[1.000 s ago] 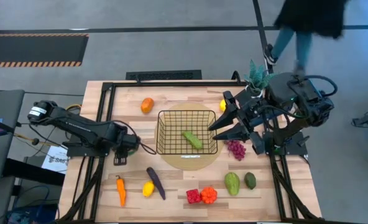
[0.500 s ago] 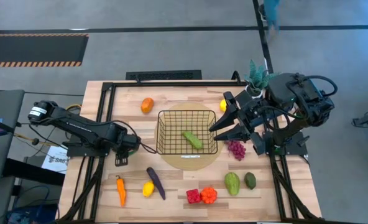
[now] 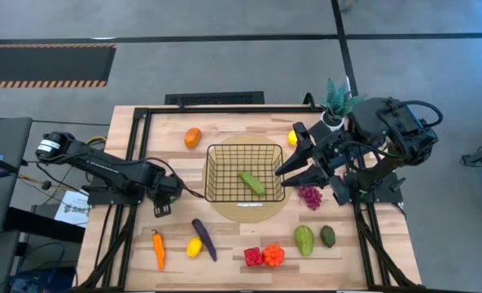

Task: Build produce basket
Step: Put the green watermelon into the wire basket

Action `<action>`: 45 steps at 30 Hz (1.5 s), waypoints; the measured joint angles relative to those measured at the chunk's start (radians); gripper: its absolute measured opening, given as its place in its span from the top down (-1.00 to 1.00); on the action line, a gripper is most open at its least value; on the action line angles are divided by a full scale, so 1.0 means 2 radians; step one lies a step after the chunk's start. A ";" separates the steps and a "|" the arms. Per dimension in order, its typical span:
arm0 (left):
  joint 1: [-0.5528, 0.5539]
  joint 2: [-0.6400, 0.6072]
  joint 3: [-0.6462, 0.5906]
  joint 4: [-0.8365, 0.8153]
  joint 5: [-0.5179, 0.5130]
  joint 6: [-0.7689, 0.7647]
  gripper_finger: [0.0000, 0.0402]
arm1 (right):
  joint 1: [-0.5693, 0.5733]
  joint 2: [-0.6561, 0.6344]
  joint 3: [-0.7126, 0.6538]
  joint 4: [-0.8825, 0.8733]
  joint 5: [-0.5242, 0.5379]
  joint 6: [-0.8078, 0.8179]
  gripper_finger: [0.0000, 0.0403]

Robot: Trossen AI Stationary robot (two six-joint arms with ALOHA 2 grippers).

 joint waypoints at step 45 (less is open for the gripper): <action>0.004 -0.002 0.446 -0.101 -0.260 0.046 0.89 | -0.034 -0.006 0.000 -0.062 0.000 -0.016 0.43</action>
